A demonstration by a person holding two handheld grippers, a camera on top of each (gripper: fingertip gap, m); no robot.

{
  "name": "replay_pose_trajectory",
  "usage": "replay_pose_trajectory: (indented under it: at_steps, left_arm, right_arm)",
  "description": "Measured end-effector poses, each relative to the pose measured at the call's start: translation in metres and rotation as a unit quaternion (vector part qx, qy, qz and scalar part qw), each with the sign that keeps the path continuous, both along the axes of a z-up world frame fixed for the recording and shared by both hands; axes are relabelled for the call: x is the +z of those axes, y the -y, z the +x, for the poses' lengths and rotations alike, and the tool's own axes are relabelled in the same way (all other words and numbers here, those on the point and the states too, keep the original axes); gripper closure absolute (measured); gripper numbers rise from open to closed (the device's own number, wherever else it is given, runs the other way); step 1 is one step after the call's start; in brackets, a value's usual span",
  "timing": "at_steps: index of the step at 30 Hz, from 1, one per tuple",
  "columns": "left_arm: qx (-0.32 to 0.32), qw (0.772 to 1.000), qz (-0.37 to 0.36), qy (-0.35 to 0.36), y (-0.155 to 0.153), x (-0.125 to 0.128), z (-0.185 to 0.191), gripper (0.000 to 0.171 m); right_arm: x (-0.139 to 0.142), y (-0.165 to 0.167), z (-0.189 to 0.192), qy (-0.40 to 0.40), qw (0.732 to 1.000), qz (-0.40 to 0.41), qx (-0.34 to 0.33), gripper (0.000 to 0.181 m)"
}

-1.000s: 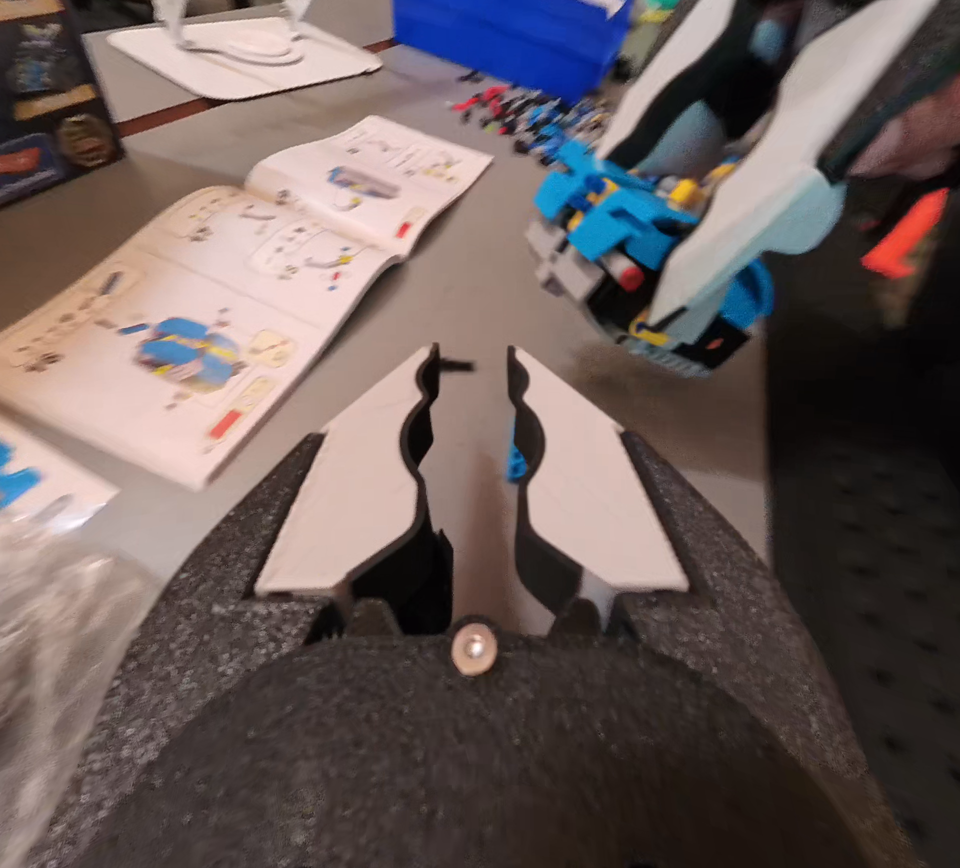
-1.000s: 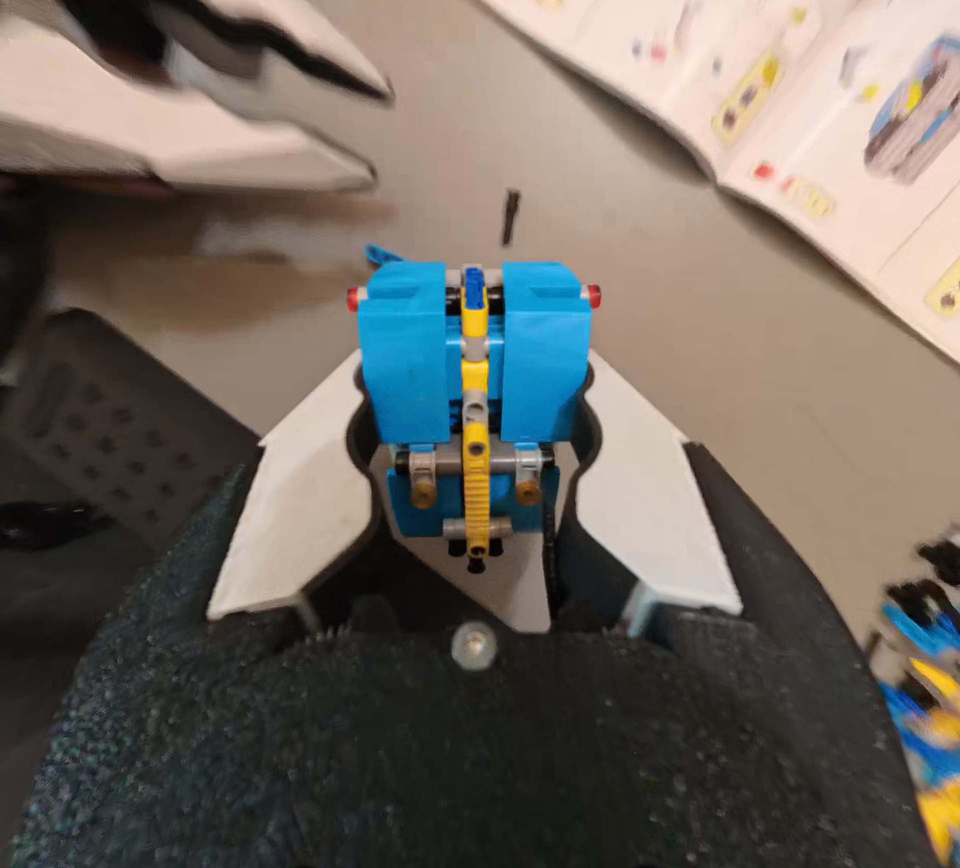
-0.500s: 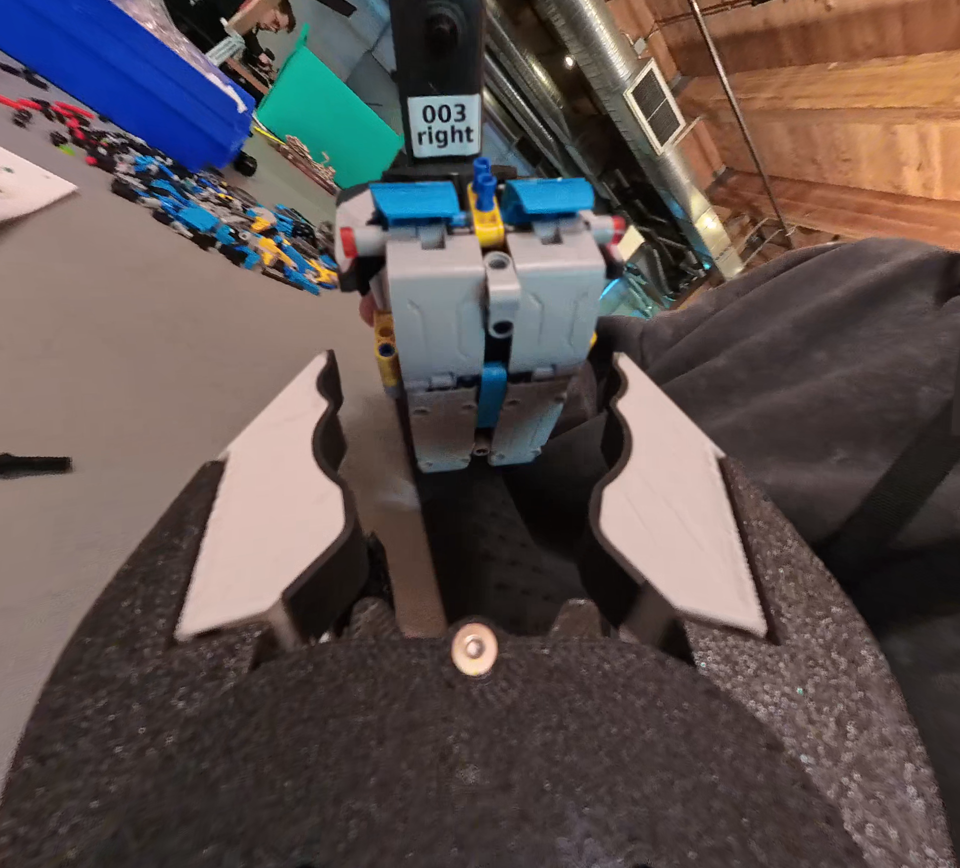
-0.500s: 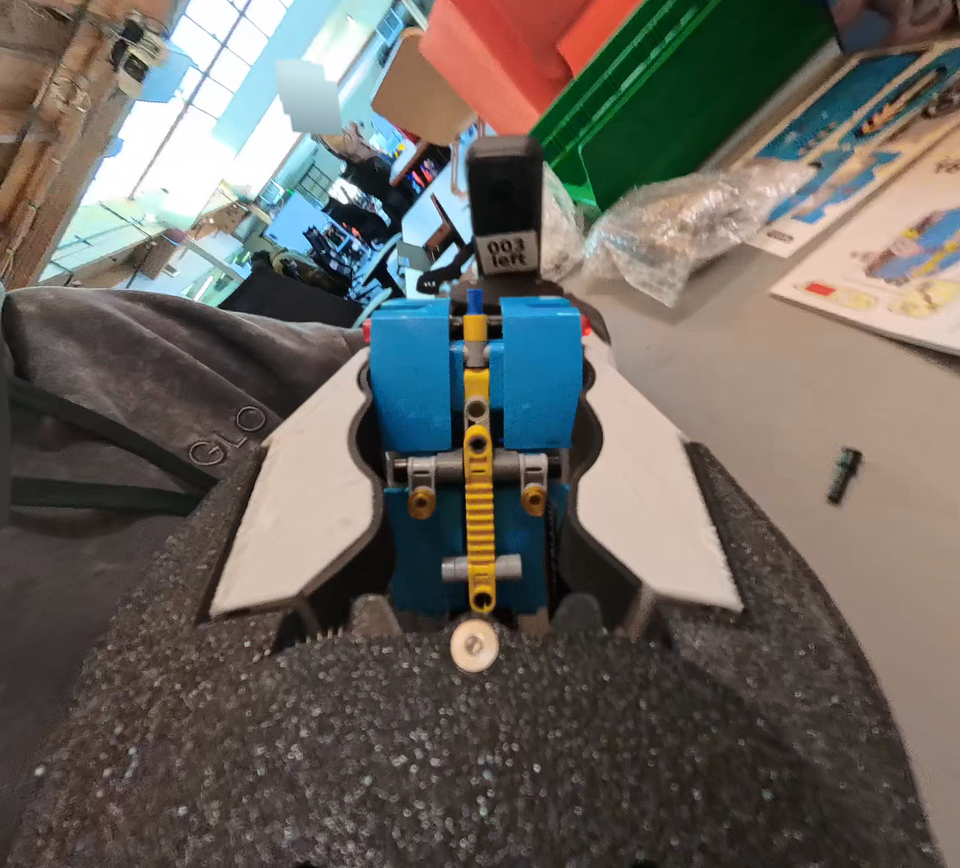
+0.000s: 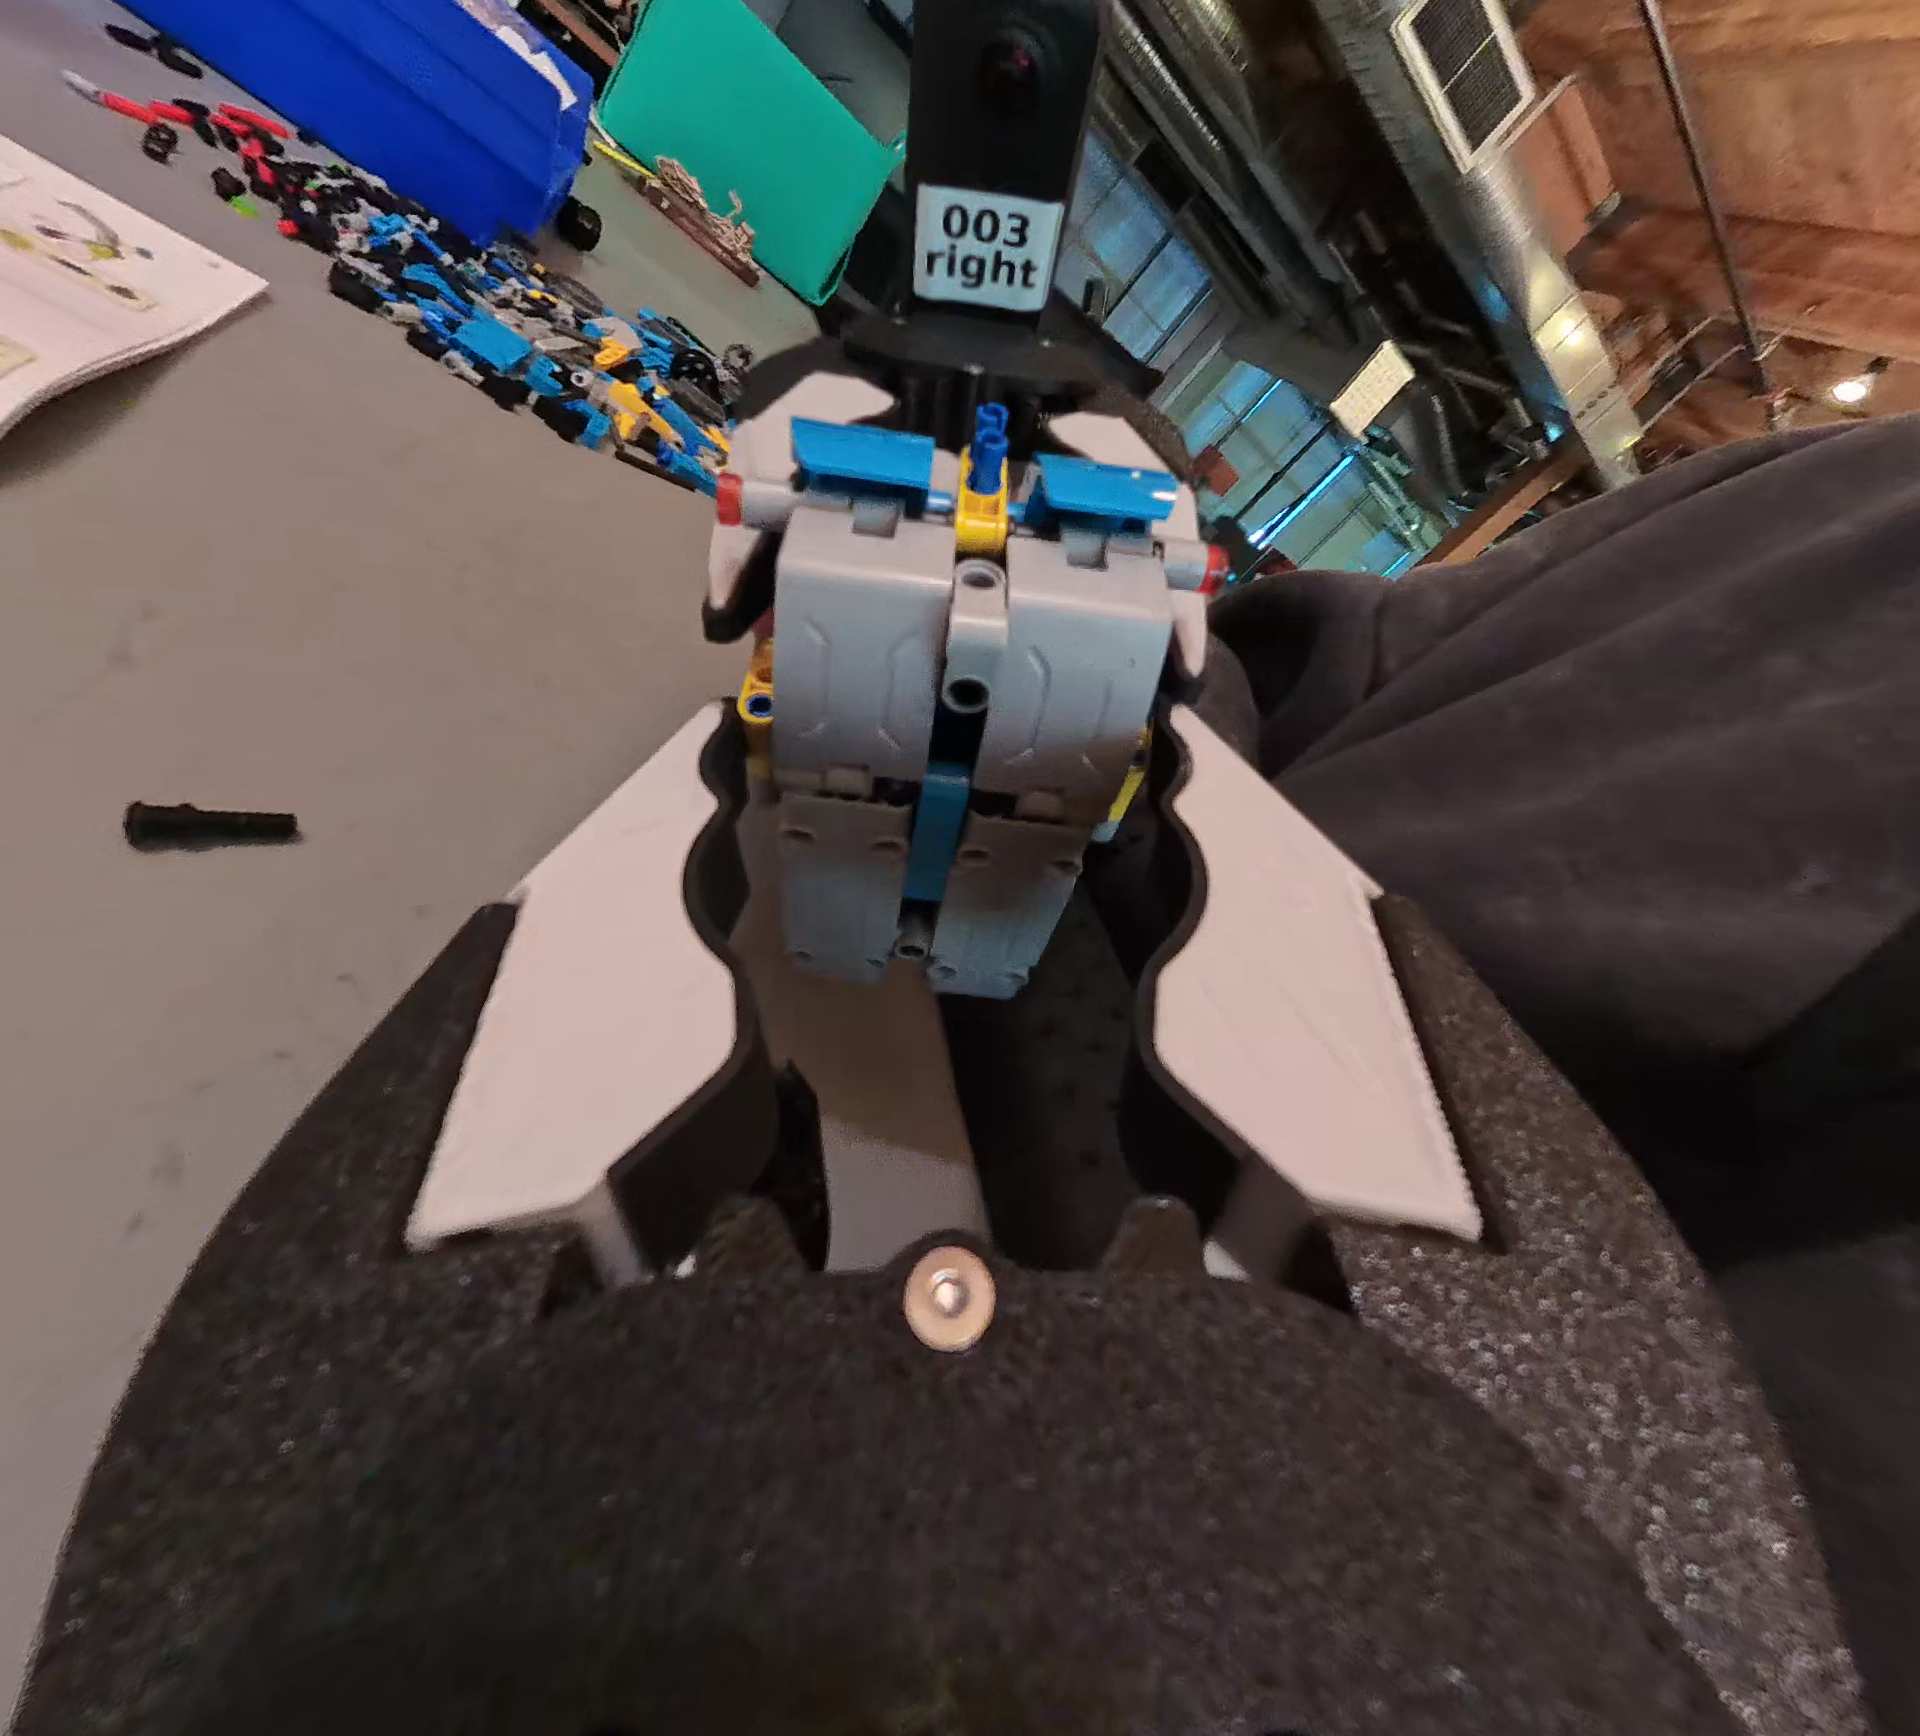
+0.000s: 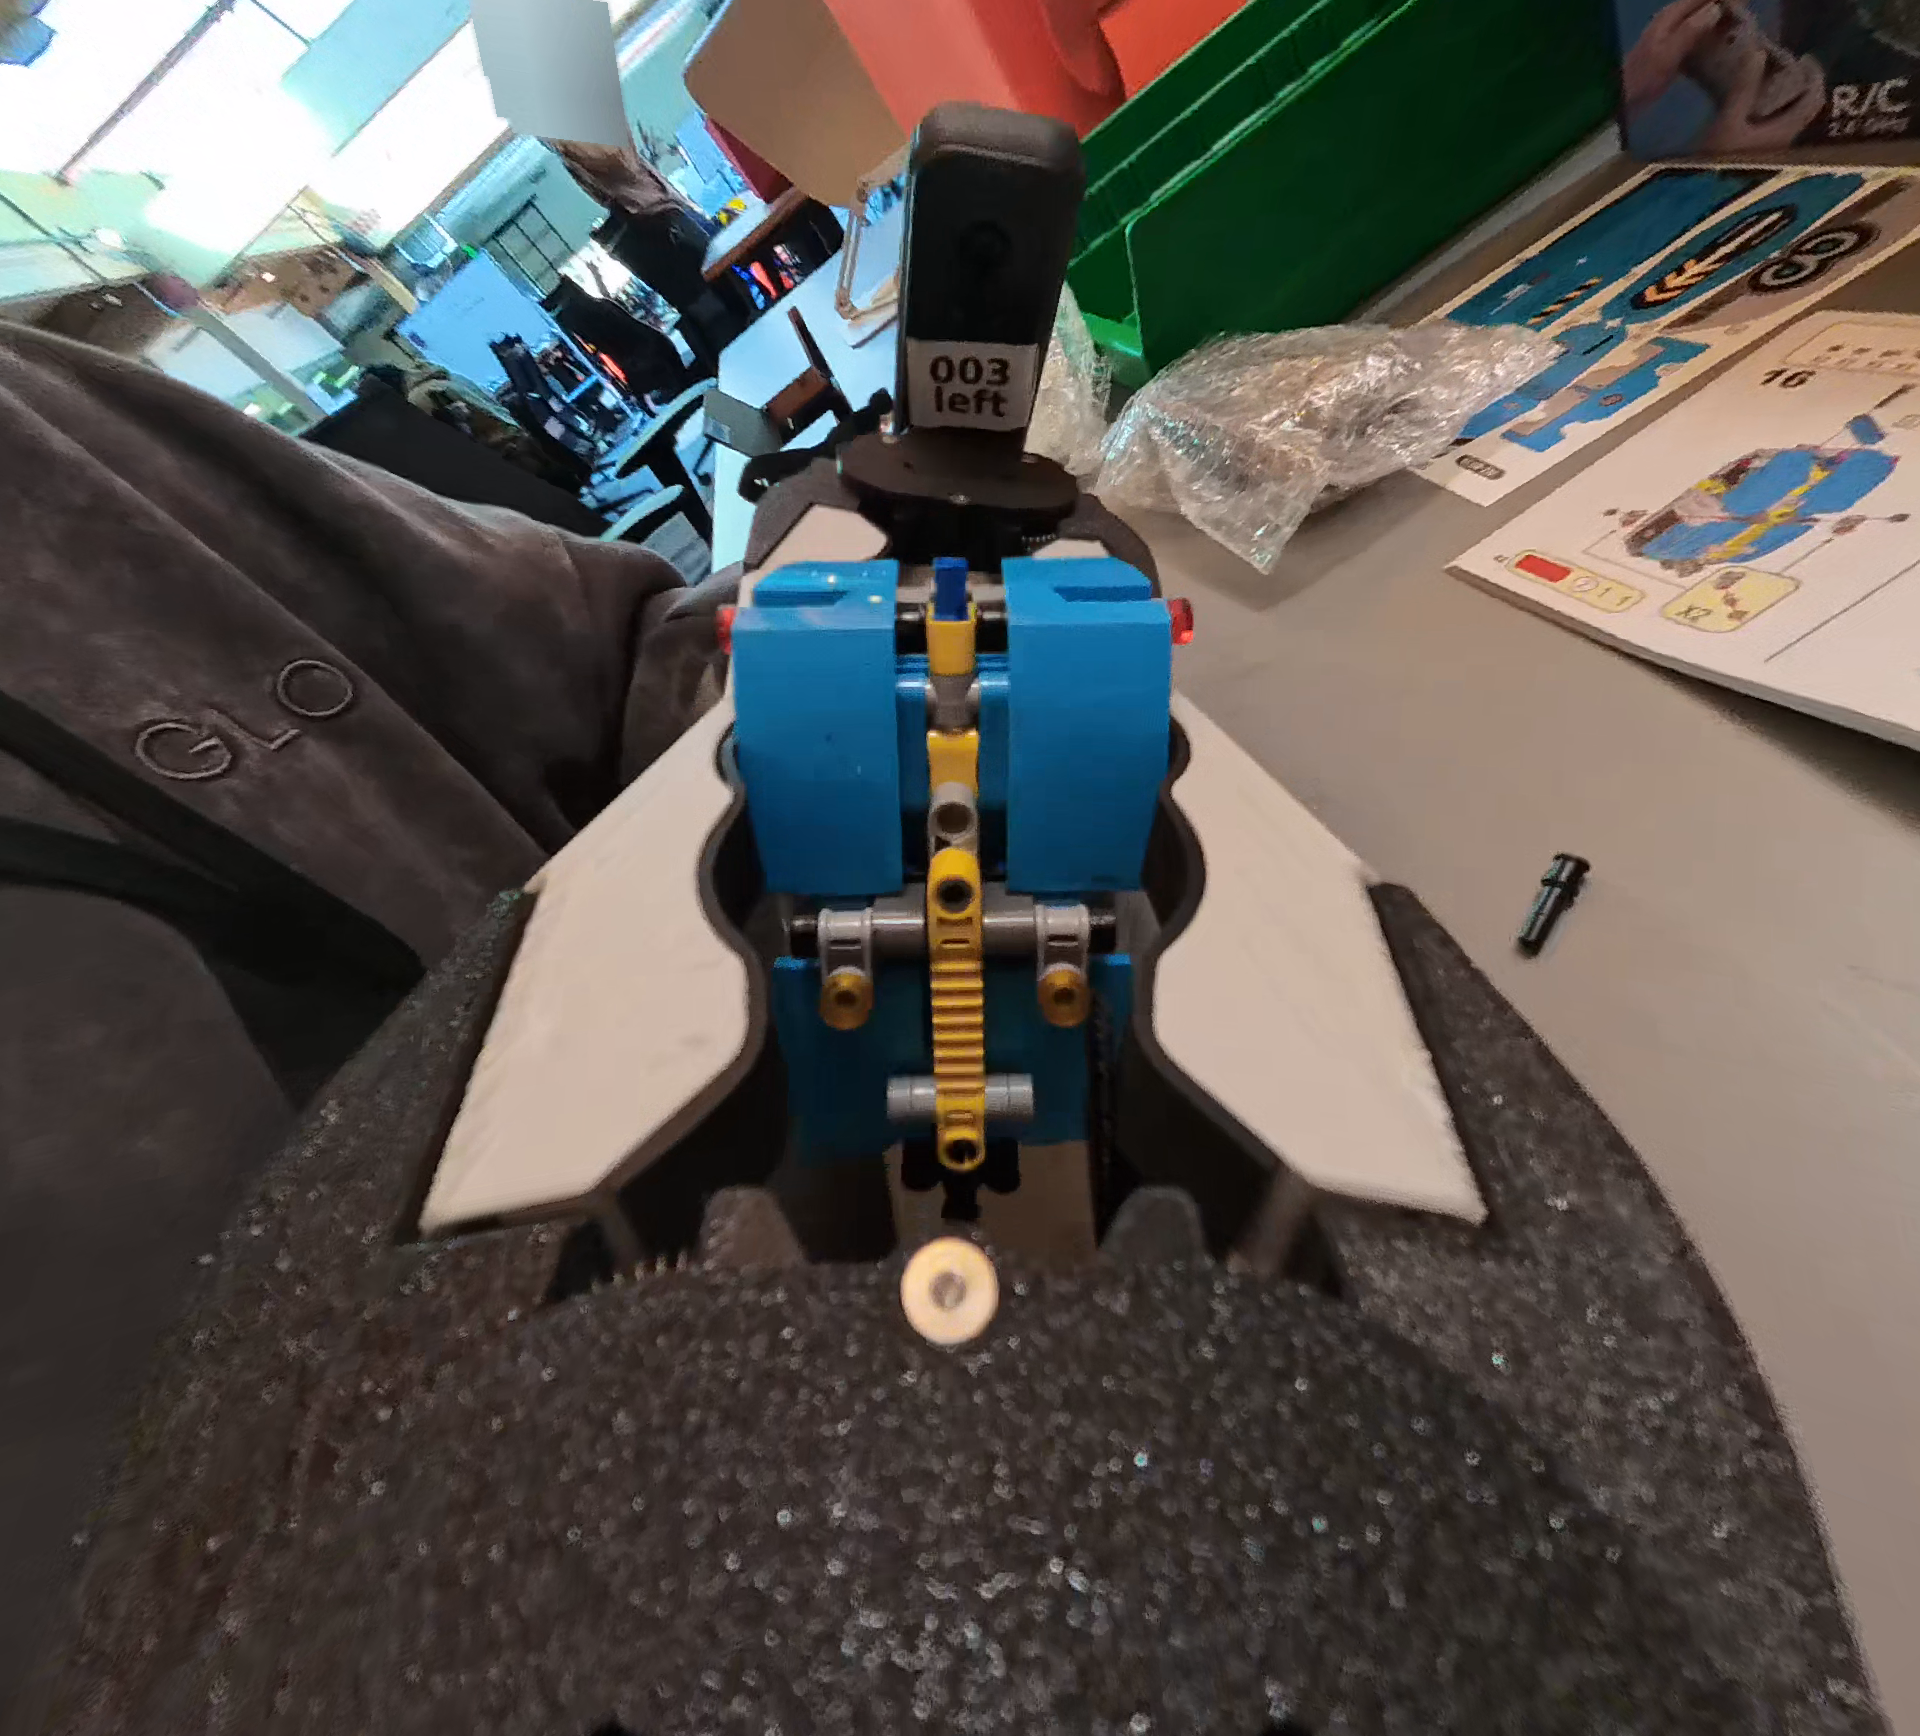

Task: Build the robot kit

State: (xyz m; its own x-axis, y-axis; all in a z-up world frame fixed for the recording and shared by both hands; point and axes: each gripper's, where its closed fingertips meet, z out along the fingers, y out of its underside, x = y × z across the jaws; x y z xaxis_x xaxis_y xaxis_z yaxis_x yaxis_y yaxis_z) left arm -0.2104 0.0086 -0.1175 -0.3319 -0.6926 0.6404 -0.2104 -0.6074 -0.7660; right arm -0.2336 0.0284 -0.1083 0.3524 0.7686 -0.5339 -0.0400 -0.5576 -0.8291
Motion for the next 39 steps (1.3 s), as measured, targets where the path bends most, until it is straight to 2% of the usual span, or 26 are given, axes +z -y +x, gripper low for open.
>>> replay_pose_trajectory:
  at_steps: [3, 10, 15, 20, 24, 28, 30, 39]
  left_arm:
    - [-0.006, 0.999, 0.037, -0.02, 0.005, -0.008, 0.001, 0.095]
    - [0.0, 0.984, 0.166, -0.07, 0.012, -0.031, 0.003, 0.097]
    - [-0.007, 0.986, 0.154, -0.062, 0.015, -0.029, 0.005, 0.099]
    - [-0.007, 0.983, 0.174, -0.058, 0.02, -0.03, 0.007, 0.098]
    - [0.023, 0.985, 0.17, -0.012, 0.011, -0.013, 0.004, 0.097]
    - [0.029, 0.968, 0.248, 0.01, 0.023, -0.01, 0.008, 0.099]
    - [0.026, 0.96, 0.279, 0.013, 0.027, -0.012, 0.009, 0.109]
    - [0.03, 0.954, 0.3, -0.002, 0.032, -0.017, 0.009, 0.107]
  right_arm:
    - [-0.008, 0.007, 0.002, -0.01, 1.0, 0.008, 0.016, 0.107]
    - [-0.032, 0.019, 0.009, 0.072, 0.995, 0.061, 0.042, 0.108]
    - [-0.033, 0.027, 0.014, 0.068, 0.993, 0.076, 0.053, 0.108]
    - [-0.033, 0.033, 0.017, 0.07, 0.989, 0.112, 0.061, 0.107]
    - [-0.036, 0.038, 0.027, 0.085, 0.987, 0.128, 0.057, 0.108]
    - [-0.036, 0.041, 0.023, 0.094, 0.983, 0.145, 0.064, 0.108]
    - [-0.037, 0.044, 0.018, 0.103, 0.979, 0.159, 0.077, 0.108]
    - [-0.037, 0.046, 0.014, 0.112, 0.975, 0.174, 0.084, 0.108]
